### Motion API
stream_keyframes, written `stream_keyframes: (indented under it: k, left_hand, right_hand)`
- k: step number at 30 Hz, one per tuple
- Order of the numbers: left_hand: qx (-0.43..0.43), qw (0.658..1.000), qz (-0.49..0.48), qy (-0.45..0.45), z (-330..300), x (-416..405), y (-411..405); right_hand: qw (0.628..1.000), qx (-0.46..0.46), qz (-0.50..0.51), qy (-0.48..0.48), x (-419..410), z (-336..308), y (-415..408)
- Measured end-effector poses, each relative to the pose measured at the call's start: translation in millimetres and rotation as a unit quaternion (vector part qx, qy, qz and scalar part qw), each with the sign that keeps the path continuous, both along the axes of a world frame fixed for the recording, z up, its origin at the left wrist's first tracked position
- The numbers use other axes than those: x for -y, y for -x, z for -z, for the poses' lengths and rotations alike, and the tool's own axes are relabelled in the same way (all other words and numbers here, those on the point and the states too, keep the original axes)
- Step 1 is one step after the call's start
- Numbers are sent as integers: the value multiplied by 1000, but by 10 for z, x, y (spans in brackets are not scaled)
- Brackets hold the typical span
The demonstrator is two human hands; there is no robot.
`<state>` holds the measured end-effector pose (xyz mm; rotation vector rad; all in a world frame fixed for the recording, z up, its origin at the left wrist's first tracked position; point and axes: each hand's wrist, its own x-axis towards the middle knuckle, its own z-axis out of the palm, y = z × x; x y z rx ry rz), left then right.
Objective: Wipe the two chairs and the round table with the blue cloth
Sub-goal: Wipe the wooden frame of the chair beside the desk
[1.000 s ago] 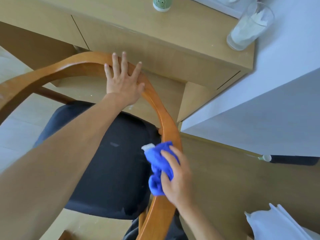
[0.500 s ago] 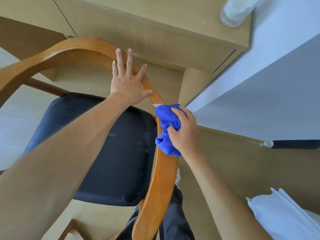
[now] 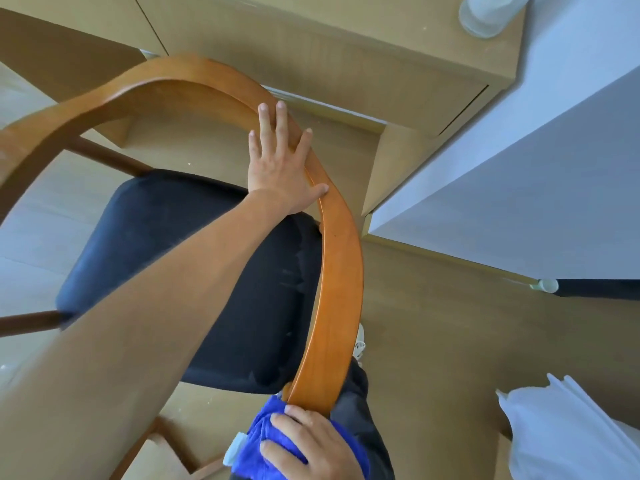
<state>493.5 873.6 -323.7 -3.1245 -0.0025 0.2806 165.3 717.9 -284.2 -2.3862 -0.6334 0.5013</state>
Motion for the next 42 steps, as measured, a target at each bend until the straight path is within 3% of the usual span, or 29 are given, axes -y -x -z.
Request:
stream_keyframes:
  k: [1,3,9,11,13,16,19,24,26,31,38,42]
  left_hand:
    - [-1,1000,1,0,3,1,-1]
    - [1,1000,2,-2,12,-2,4]
    - [0,1000,2,6,5,-24,13]
    - [-4,1000,1,-2,-3,-27,19]
    - [-6,1000,5,-10,-6,-27,22]
    - [-5,1000,1,-9,-7,-31,23]
    - [-9,1000,-3,-16,-7,-22,17]
    - [-11,1000,0,-19,12,-21,18]
    - [-10,1000,2,-18,6,-22,21]
    - [-29,999,-9,-14,-82,49,40]
    - [-40,997,62,9,-81,406,714]
    - [-57,997,46,11,-43,495,1015]
  right_hand:
    - [998,38,-42,-9,50,26,-111]
    - [995,84,-28,-55,245,144,-460]
    - [978,84,193,-2,219,319,-2340]
    - [964,71,258,9,182,321,-2579]
    - [969,86,228,28,145,268,-2324]
    - [989,100,109,27,169,183,-1321]
    - [996,89,12,-24,172,170,-483]
    - [989,144,-27,-17,222,215,-565]
    - [991,132,10,-24,216,233,-741]
    - [970,101,218,-37,164,286,-1386]
    - [946,41,301,-110,200,281,-1314]
    - [931,-8,323,-170,329,320,-1150]
